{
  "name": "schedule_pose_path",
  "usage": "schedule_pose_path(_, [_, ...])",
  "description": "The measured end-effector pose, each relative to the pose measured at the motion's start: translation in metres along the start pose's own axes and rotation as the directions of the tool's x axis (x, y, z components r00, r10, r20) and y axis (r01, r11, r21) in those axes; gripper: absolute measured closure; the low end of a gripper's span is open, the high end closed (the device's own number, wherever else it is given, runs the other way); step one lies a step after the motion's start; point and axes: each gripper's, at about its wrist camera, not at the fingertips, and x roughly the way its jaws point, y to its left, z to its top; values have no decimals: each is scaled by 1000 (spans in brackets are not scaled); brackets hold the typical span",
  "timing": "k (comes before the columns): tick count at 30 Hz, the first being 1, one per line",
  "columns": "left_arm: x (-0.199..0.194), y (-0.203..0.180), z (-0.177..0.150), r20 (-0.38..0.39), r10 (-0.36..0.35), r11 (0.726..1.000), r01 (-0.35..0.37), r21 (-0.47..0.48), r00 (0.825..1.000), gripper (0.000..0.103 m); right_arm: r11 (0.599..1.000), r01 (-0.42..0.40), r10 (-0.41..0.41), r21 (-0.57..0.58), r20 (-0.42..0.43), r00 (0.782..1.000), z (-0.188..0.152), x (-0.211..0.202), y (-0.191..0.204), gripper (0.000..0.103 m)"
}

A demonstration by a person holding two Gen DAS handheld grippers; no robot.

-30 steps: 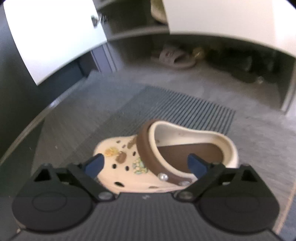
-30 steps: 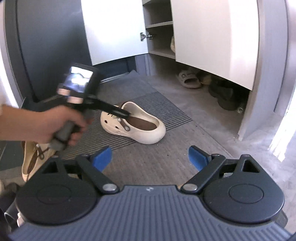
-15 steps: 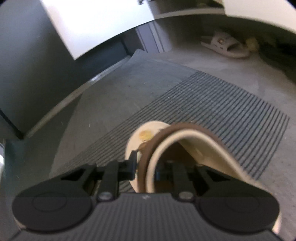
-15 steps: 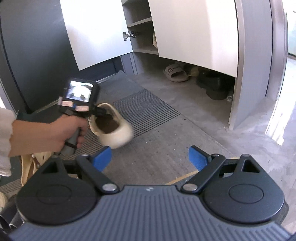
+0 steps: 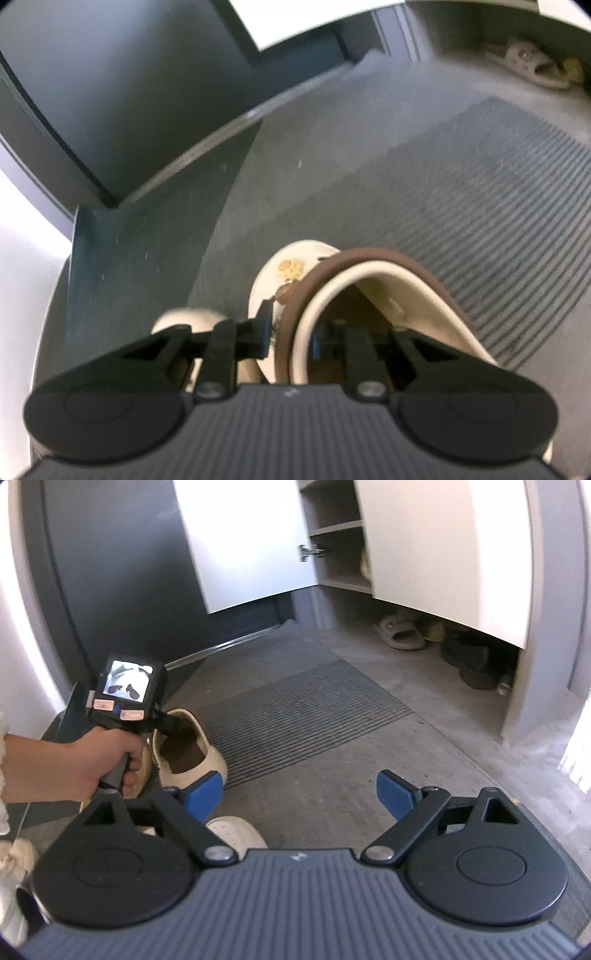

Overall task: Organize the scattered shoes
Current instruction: 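Lift the clog with the left gripper and carry it beside the other clog, then lower the clog and open the left gripper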

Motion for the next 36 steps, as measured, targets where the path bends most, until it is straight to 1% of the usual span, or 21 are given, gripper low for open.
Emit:
schedule_pose_path(1, [3, 4, -3, -22, -33, 999, 33, -11, 999, 64, 1000, -1, 1, 4, -10, 1000, 0, 2, 2, 11])
schedule_pose_path(3, [-1, 7, -8, -35, -76, 997, 75, -25, 996, 58, 1000, -8, 8, 5, -24, 1000, 0, 4, 6, 11])
schedule_pose_path(4, [-6, 8, -9, -25, -83, 996, 82, -30, 996, 48, 1000, -13, 13, 0, -30, 999, 0, 5, 10, 11])
schedule_pose_path(5, [-12, 9, -10, -16, -89, 996, 88, -34, 996, 32, 1000, -19, 19, -5, -37, 999, 0, 6, 13, 11])
schedule_pose_path(6, [-26, 15, -11, -1, -107, 993, 107, -46, 994, 26, 999, -37, 36, -18, -37, 999, 1, 6, 20, 11])
schedule_pose_path(7, [-40, 20, -12, 11, -128, 990, 129, -59, 992, 24, 998, -61, 60, -30, -35, 998, 2, 6, 26, 11])
schedule_pose_path(11, [-99, 53, -5, 28, -221, 972, 223, -71, 975, 24, 988, -144, 142, -54, -29, 989, 19, 4, 45, 11])
schedule_pose_path(13, [-130, 69, 1, 53, -238, 969, 241, -61, 970, 24, 981, -183, 182, -57, -20, 983, 34, -3, 55, 11])
schedule_pose_path(14, [-155, 85, 7, 76, -242, 967, 246, -59, 967, 23, 978, -203, 202, -50, -17, 979, 39, -6, 59, 11])
schedule_pose_path(15, [-166, 92, 10, 87, -243, 967, 248, -60, 966, 22, 970, -241, 240, -24, -19, 971, 51, -12, 62, 11])
schedule_pose_path(16, [-185, 108, 15, 105, -241, 966, 250, -74, 965, 21, 963, -269, 269, 3, -21, 963, 64, -18, 65, 11])
schedule_pose_path(19, [-243, 157, 32, 150, -229, 955, 252, -155, 962, 17, 957, -291, 291, 12, -24, 956, 101, -40, 78, 11])
schedule_pose_path(22, [-316, 209, 42, 190, -210, 941, 251, -227, 959, 16, 946, -319, 319, -60, -13, 948, 142, -69, 98, 11])
schedule_pose_path(24, [-373, 246, 40, 207, -208, 920, 263, -291, 956, 16, 934, -342, 343, -103, -4, 939, 164, -86, 111, 11])
schedule_pose_path(26, [-414, 271, 27, 243, -217, 893, 293, -343, 945, 14, 918, -371, 375, -140, 3, 927, 187, -103, 127, 11])
schedule_pose_path(27, [-432, 278, 20, 259, -203, 895, 286, -343, 944, 13, 904, -392, 398, -170, -1, 917, 205, -114, 144, 11])
schedule_pose_path(30, [-466, 292, 3, 273, -177, 897, 270, -350, 945, 10, 881, -427, 429, -203, -34, 902, 230, -119, 180, 11])
schedule_pose_path(32, [-484, 298, -14, 266, -189, 881, 283, -380, 945, 10, 870, -449, 444, -202, -75, 893, 243, -115, 206, 11])
schedule_pose_path(34, [-494, 304, -36, 259, -223, 848, 319, -424, 940, 10, 869, -454, 433, -195, -140, 890, 251, -99, 233, 11])
schedule_pose_path(35, [-494, 305, -44, 260, -235, 838, 331, -434, 937, 10, 876, -444, 419, -191, -155, 894, 254, -94, 241, 11])
schedule_pose_path(36, [-493, 305, -52, 257, -245, 829, 340, -445, 935, 10, 893, -417, 389, -170, -172, 905, 256, -86, 249, 11])
